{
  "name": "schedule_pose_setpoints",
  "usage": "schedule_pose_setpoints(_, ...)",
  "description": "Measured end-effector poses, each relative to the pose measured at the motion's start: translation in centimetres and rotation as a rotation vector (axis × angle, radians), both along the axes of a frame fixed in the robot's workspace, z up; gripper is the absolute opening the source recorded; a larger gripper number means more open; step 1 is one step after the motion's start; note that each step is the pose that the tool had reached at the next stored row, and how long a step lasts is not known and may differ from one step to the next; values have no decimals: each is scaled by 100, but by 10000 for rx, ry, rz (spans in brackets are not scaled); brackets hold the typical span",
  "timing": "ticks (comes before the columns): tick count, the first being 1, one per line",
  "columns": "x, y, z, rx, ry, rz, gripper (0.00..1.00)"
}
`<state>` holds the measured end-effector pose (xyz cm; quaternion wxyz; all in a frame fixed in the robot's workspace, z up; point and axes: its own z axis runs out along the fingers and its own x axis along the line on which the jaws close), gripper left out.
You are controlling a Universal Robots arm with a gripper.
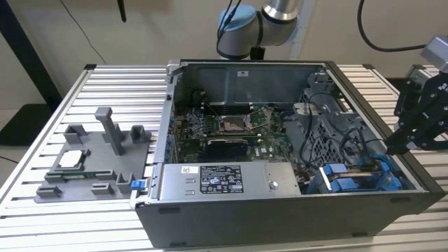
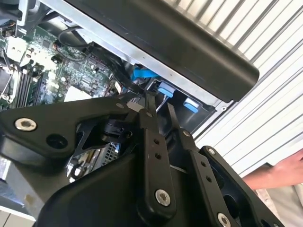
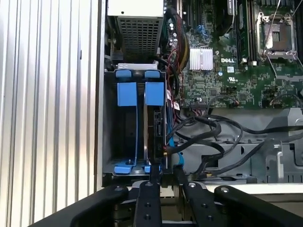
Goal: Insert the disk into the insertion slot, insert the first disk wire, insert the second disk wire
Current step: 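Insert the second disk wire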
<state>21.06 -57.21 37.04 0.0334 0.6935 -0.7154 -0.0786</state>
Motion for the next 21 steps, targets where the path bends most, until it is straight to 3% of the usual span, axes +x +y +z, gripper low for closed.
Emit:
schedule_pose_setpoints(4, 1, 0, -25, 9, 122, -51, 100)
schedule_pose_setpoints(5, 0, 0, -26, 8, 143, -53, 0)
schedule_pose_setpoints(13, -22, 0, 3, 26, 189, -62, 0)
schedule_pose_setpoints(17, -116, 0, 63, 204, 191, -88, 0)
schedule_pose_setpoints(21, -231, 7, 87, 298, 191, -97, 0)
